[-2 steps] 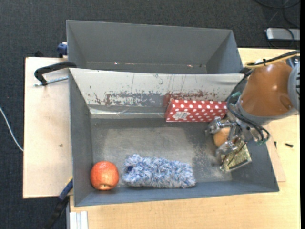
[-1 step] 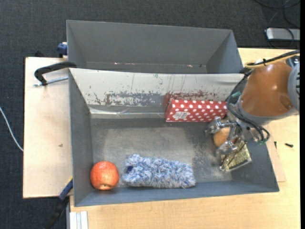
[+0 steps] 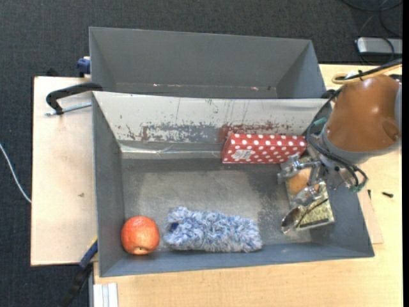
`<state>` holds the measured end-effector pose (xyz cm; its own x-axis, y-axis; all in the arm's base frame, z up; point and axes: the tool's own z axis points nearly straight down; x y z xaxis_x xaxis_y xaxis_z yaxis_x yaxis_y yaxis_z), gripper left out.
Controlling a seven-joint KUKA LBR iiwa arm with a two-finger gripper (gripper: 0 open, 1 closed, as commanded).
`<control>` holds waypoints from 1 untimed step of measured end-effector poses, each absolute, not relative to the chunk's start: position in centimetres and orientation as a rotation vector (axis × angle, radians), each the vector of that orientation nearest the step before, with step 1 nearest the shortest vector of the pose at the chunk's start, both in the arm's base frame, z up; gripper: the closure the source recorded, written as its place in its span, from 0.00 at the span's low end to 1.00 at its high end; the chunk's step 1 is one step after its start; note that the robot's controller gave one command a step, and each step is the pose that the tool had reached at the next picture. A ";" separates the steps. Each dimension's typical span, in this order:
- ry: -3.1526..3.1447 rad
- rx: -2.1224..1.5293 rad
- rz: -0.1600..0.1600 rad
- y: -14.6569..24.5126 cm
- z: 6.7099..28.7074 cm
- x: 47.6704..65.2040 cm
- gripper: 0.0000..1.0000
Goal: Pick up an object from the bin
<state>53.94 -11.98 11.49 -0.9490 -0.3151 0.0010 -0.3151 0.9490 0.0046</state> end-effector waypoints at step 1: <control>-3.108 0.505 -0.001 -10.7 16.1 54.0 1.00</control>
Offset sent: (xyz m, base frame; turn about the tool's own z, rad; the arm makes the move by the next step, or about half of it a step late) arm -0.0032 -0.0047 0.0422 0.0172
